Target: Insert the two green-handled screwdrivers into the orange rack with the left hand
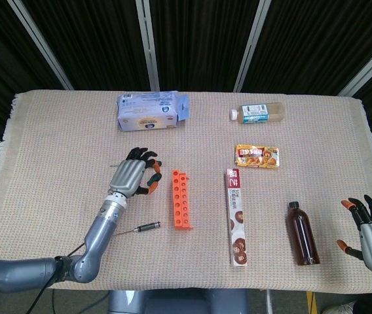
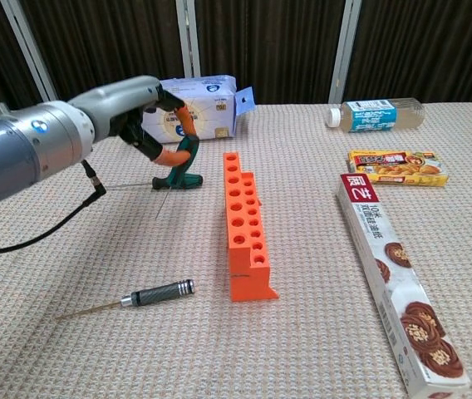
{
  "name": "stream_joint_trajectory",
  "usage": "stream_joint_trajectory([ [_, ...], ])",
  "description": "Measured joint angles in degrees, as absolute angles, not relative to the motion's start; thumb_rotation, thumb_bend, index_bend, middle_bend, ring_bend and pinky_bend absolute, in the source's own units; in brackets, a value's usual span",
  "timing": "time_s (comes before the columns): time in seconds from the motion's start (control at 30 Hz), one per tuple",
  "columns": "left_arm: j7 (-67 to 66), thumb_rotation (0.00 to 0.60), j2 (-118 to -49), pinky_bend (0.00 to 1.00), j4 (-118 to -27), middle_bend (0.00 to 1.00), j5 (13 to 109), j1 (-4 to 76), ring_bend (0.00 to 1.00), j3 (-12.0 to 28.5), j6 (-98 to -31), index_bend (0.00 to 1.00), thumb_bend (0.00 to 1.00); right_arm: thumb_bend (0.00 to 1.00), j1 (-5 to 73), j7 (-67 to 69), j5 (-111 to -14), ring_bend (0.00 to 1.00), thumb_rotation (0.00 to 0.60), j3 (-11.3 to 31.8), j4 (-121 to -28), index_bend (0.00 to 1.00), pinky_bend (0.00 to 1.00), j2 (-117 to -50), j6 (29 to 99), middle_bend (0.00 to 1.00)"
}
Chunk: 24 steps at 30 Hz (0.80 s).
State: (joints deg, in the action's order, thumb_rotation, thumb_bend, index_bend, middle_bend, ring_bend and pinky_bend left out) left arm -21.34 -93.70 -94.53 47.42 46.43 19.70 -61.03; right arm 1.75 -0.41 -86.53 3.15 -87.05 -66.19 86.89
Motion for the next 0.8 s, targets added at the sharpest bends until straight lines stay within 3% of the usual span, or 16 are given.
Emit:
stream_joint_trajectory([
  [0.4, 15.7, 0.6, -89.26, 0.06, -95.72, 0.18, 54.48, 42.56, 0.06, 28.44, -49.08, 0.64, 0.37, 0.0, 1.82, -0.3, -86.14, 0.02, 0.6, 3.33, -86.8, 0.2, 0.13, -66.42, 86.71, 0.15],
  [0.8, 24.0, 0.6, -90.82, 0.05, -90.25, 0.18, 59.45, 45.13, 0.06, 30.22, -45.95, 0.64, 0.38, 0.0, 1.88, -0.52, -85.38, 0.02, 0.6, 3.53, -86.83, 0.2, 0.13, -66.5, 86.25, 0.15],
])
